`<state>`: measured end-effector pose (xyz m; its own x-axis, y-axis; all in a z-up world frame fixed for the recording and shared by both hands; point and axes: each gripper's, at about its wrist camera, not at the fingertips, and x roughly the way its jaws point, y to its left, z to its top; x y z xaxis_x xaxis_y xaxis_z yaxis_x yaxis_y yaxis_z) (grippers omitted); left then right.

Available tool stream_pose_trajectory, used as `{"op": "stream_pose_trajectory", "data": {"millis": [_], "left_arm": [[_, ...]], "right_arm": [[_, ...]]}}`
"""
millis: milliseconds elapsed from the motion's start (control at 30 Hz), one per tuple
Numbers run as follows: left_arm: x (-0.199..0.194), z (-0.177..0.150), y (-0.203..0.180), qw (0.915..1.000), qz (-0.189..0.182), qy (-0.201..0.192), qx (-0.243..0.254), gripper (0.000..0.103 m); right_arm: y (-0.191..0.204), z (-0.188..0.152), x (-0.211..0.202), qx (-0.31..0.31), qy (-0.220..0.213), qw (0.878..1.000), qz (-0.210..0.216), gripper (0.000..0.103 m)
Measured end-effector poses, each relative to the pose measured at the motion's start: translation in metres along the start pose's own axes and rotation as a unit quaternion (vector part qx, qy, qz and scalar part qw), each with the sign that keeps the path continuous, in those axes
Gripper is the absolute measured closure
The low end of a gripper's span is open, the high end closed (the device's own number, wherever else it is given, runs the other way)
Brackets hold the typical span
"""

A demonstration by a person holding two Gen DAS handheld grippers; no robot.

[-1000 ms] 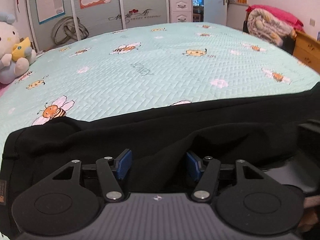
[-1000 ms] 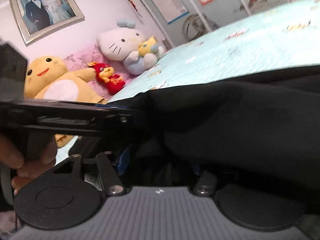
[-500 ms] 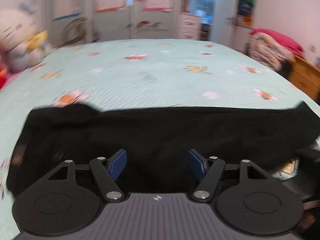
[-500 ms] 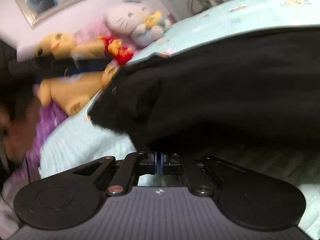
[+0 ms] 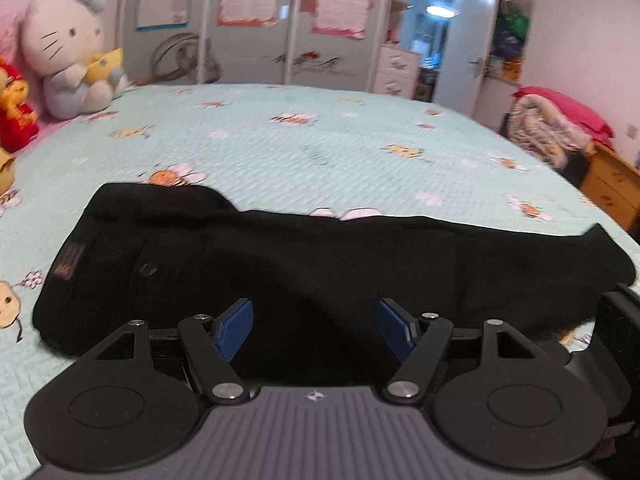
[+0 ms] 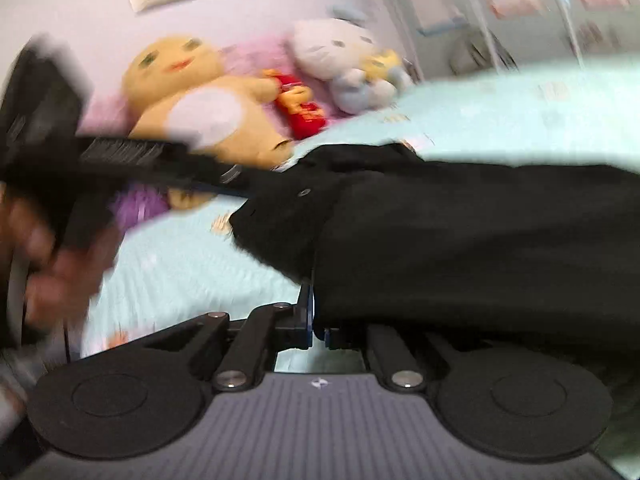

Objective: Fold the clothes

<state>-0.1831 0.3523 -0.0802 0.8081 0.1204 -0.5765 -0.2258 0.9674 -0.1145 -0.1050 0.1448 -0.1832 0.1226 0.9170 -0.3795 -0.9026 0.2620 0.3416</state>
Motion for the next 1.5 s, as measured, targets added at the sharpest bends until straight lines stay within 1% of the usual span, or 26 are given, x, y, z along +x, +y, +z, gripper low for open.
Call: {"op": "stream_pose_trajectory", "data": {"millis": [67, 100, 133, 167, 200, 267, 333, 400, 467, 567, 600, 667, 767, 833, 933, 967, 1000, 1033, 1067, 1133, 1200, 1233, 1300, 1367, 1433, 1500], "left_arm": [[0.007, -0.003, -0.003, 1.0, 0.005, 0.007, 0.004, 0.03], [0.011, -0.005, -0.005, 0.9999, 0.007, 0.011, 0.006, 0.031], [0.013, -0.006, -0.006, 0.9999, 0.007, 0.012, 0.007, 0.031], [0.013, -0.006, -0.008, 0.9999, 0.005, 0.012, 0.008, 0.031], [0.013, -0.005, -0.01, 0.9999, 0.002, 0.012, 0.01, 0.031], [0.011, -0.005, -0.015, 0.9996, 0.005, 0.007, 0.026, 0.031], [0.01, -0.006, -0.02, 0.9986, 0.015, 0.001, 0.05, 0.03], [0.011, -0.008, -0.02, 0.9981, 0.021, 0.001, 0.058, 0.03], [0.012, -0.01, -0.018, 0.9982, 0.021, 0.001, 0.056, 0.03], [0.015, -0.011, -0.014, 0.9989, 0.017, -0.005, 0.043, 0.03], [0.016, -0.01, -0.015, 0.999, 0.016, -0.008, 0.041, 0.03], [0.02, -0.008, -0.022, 0.9989, 0.011, -0.019, 0.042, 0.03], [0.04, -0.004, -0.037, 0.9968, 0.027, -0.02, 0.072, 0.028], [0.069, -0.007, -0.037, 0.9961, 0.041, 0.01, 0.078, 0.028], [0.112, -0.018, -0.026, 0.9938, 0.06, 0.06, 0.073, 0.023], [0.12, -0.02, -0.022, 0.9933, 0.069, 0.061, 0.07, 0.023], [0.122, -0.017, -0.019, 0.9935, 0.073, 0.058, 0.065, 0.023], [0.121, -0.013, -0.019, 0.994, 0.072, 0.051, 0.064, 0.023], [0.12, -0.008, -0.019, 0.9944, 0.071, 0.04, 0.067, 0.023], [0.121, -0.002, -0.02, 0.9944, 0.072, 0.023, 0.074, 0.023], [0.134, -0.003, -0.02, 0.9934, 0.079, 0.024, 0.08, 0.022], [0.14, -0.003, -0.02, 0.9928, 0.082, 0.025, 0.084, 0.022], [0.153, -0.004, -0.019, 0.9916, 0.089, 0.026, 0.091, 0.02], [0.163, -0.003, -0.018, 0.9906, 0.096, 0.028, 0.093, 0.019], [0.16, 0.005, -0.014, 0.9909, 0.104, 0.031, 0.08, 0.019], [0.154, 0.012, -0.01, 0.9911, 0.111, 0.034, 0.065, 0.023]], "right_arm": [[-0.013, -0.011, 0.009, 0.03, 0.027, 0.999, -0.018, 0.1], [-0.02, -0.015, 0.013, 0.053, 0.037, 0.997, -0.027, 0.098], [-0.023, -0.014, 0.011, 0.075, 0.033, 0.996, -0.027, 0.094], [-0.022, -0.011, 0.006, 0.084, 0.016, 0.996, -0.022, 0.088], [-0.019, -0.009, 0.0, 0.089, 0.001, 0.996, -0.021, 0.077], [-0.015, -0.013, -0.015, 0.104, -0.018, 0.994, -0.025, 0.062], [-0.014, -0.025, -0.036, 0.133, -0.031, 0.99, -0.045, 0.062], [-0.024, -0.035, -0.057, 0.192, -0.032, 0.979, -0.058, 0.058], [-0.031, -0.041, -0.082, 0.232, -0.038, 0.971, -0.048, 0.057], [-0.026, -0.028, -0.117, 0.212, -0.066, 0.974, -0.044, 0.056], [-0.026, -0.019, -0.125, 0.194, -0.079, 0.976, -0.058, 0.052], [-0.03, 0.002, -0.132, 0.158, -0.099, 0.978, -0.09, 0.049], [-0.051, 0.033, -0.118, 0.117, -0.105, 0.98, -0.119, 0.047], [-0.076, 0.049, -0.087, 0.111, -0.086, 0.98, -0.144, 0.046], [-0.126, 0.062, -0.039, 0.126, -0.035, 0.971, -0.201, 0.046], [-0.14, 0.063, -0.029, 0.132, -0.022, 0.966, -0.22, 0.048], [-0.155, 0.064, -0.02, 0.138, -0.008, 0.961, -0.238, 0.066], [-0.169, 0.066, -0.01, 0.144, 0.005, 0.956, -0.256, 0.069], [-0.178, 0.069, -0.008, 0.158, 0.01, 0.951, -0.266, 0.069], [-0.18, 0.079, -0.02, 0.192, -0.009, 0.945, -0.264, 0.066], [-0.17, 0.075, -0.032, 0.184, -0.026, 0.952, -0.243, 0.054], [-0.167, 0.069, -0.03, 0.171, -0.014, 0.956, -0.237, 0.045], [-0.169, 0.065, -0.008, 0.131, 0.024, 0.957, -0.259, 0.044], [-0.192, 0.07, 0.003, 0.123, 0.018, 0.955, -0.268, 0.045], [-0.211, 0.08, 0.001, 0.131, -0.002, 0.947, -0.294, 0.049], [-0.225, 0.091, -0.008, 0.142, -0.02, 0.93, -0.34, 0.049]]}}
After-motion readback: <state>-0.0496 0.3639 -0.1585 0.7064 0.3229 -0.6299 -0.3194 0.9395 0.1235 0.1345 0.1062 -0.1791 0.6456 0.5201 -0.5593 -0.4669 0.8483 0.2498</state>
